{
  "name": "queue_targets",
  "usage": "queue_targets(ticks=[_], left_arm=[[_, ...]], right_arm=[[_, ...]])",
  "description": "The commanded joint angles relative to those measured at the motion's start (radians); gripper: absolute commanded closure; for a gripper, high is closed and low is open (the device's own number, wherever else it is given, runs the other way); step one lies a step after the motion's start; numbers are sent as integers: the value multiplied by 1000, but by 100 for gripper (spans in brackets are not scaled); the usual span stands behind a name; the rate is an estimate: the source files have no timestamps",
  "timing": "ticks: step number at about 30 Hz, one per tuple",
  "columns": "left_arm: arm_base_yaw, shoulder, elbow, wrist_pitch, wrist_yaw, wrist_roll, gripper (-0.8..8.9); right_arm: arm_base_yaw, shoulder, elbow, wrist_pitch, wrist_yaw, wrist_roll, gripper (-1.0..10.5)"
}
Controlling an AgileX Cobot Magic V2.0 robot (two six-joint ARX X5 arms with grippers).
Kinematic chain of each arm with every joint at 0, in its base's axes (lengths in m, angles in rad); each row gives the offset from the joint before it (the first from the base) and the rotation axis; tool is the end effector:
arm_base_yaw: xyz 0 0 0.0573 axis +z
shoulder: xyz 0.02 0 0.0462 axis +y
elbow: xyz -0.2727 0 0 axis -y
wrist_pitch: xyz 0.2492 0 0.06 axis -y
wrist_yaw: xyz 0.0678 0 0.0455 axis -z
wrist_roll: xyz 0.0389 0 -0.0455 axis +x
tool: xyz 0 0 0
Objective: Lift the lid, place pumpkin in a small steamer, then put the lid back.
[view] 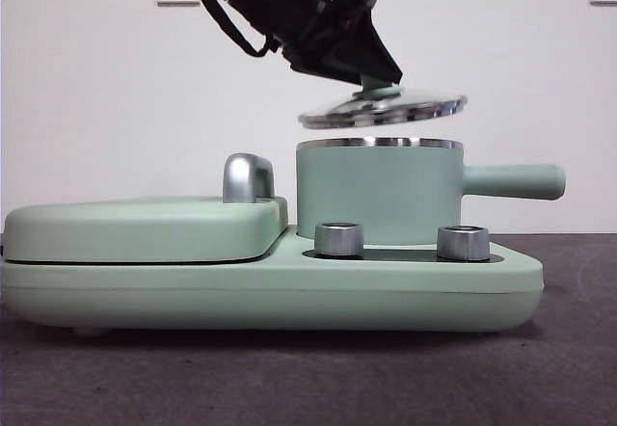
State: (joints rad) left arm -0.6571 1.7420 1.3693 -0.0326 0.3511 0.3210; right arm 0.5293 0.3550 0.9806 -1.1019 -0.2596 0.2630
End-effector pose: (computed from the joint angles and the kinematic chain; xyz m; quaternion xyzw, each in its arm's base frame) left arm 0.3214 -0.2649 0.2962 0.1673 0.1207 -0.4988 0.8418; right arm 0.0164 0.0212 0.3445 0.0862 0.2807 0.3396 0.8936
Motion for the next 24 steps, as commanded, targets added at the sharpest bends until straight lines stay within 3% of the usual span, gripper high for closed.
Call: queue_targets(ticks=[1,24], left_arm=[[-10,33,17,26,9,-7,801],[5,66,17,-26,-18,-6,800]], right_arm=[[5,1,8,11,-2,15,424],[5,1,8,11,-2,18,425]])
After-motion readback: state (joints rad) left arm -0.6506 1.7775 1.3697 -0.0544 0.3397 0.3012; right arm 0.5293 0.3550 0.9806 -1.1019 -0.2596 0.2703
